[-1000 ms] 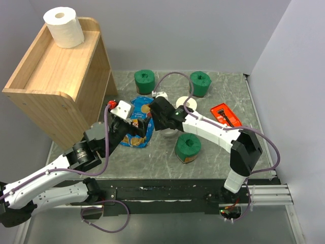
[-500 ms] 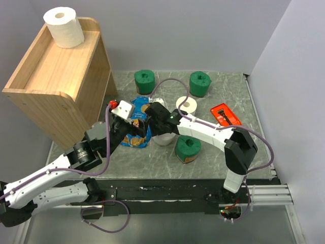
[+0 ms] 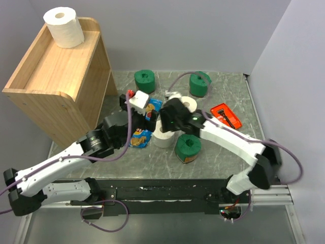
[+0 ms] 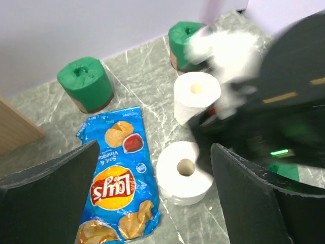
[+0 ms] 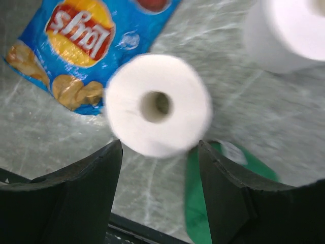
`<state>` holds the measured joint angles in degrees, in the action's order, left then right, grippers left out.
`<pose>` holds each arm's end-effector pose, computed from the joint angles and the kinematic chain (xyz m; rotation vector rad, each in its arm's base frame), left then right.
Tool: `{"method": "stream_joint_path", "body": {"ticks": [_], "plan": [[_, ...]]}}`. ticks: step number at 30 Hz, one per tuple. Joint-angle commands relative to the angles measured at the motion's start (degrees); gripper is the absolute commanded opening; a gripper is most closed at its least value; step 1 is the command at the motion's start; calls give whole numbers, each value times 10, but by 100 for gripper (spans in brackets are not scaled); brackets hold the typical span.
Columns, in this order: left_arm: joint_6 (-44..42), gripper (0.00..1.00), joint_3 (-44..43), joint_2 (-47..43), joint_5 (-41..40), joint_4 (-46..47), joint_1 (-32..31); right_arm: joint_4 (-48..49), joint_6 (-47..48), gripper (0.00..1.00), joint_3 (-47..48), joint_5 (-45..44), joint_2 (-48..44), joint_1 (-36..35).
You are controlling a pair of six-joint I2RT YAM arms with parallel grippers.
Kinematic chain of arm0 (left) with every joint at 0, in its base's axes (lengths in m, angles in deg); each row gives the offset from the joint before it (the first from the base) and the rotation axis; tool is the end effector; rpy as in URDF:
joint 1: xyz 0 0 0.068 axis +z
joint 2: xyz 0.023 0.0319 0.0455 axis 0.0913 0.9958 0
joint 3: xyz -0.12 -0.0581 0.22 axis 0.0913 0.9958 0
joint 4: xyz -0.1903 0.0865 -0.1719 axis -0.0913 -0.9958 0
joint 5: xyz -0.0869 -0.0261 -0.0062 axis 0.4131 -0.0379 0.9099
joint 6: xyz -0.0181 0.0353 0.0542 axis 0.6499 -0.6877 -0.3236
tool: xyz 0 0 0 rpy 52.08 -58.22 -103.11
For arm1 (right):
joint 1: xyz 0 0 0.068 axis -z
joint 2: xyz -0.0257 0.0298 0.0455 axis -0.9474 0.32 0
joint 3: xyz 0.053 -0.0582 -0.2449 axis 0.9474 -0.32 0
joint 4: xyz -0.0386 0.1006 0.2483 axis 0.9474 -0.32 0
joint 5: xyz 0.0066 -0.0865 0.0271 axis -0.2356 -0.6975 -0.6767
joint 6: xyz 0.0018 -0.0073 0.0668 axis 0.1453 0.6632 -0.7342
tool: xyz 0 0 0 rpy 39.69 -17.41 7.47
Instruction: Place and organize the paper towels onto the shelf
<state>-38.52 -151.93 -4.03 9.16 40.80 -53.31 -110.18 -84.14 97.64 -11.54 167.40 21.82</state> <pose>0.1583 -0.2085 0.3853 0.4284 1.6472 -0.3706 0.2388 0.2570 0.2765 -0.3797 2.3467 0.2980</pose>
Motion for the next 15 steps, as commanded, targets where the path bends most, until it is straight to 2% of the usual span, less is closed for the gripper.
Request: {"method": "stream_joint_path", "body": {"ticks": [1, 5, 9, 15], "plan": [[39, 99, -74, 69, -23, -77, -3, -20, -11, 68, -58, -51, -131, 45], [67, 96, -115, 166, -10, -128, -3, -19, -21, 68, -124, -69, -230, 84], [114, 94, -172, 254, 28, -178, -3, -10, -31, 68, -188, -95, -332, 87], [153, 86, -258, 369, 81, -207, -3, 8, -35, 68, -246, -109, -418, 90]]}}
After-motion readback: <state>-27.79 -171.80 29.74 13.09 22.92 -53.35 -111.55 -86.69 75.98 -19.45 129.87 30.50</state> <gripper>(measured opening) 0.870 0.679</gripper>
